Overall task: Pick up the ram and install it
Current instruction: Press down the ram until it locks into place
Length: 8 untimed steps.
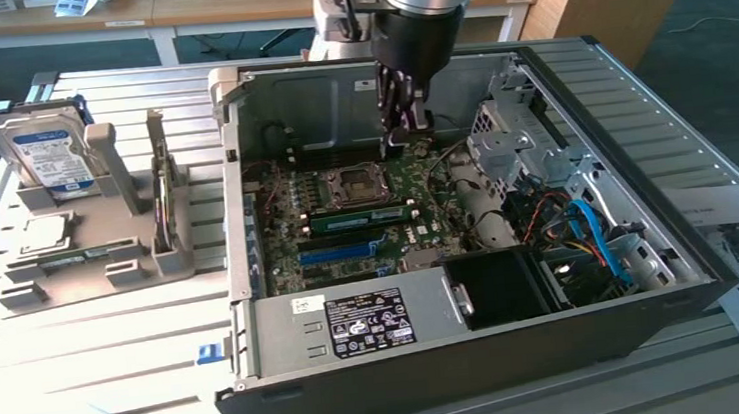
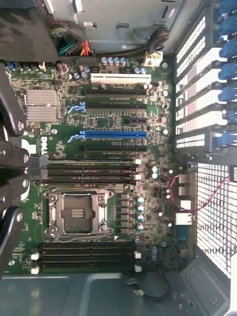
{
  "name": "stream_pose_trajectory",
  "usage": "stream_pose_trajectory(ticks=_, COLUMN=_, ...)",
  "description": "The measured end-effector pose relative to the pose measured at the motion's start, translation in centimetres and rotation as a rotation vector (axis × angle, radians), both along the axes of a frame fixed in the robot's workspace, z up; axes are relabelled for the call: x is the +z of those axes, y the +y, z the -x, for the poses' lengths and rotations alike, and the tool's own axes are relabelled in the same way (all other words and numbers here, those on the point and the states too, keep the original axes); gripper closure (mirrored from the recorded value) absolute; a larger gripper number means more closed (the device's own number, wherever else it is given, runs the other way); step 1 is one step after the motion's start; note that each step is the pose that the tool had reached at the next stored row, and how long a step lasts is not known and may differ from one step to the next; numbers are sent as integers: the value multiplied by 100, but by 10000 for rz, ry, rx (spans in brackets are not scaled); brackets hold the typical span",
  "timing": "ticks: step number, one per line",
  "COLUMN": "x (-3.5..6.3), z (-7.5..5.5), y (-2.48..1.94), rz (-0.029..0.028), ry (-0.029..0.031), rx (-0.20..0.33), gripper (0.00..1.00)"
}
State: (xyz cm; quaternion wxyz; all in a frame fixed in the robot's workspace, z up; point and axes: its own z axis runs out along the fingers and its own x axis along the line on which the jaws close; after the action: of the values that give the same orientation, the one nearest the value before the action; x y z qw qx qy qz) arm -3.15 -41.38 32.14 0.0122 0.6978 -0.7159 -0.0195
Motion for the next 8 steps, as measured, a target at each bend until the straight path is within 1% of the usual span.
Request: stream_pose_trajectory(ticks=8, x=0, z=-144, y=0, rz=-1, ry=0, rx=0, gripper=90)
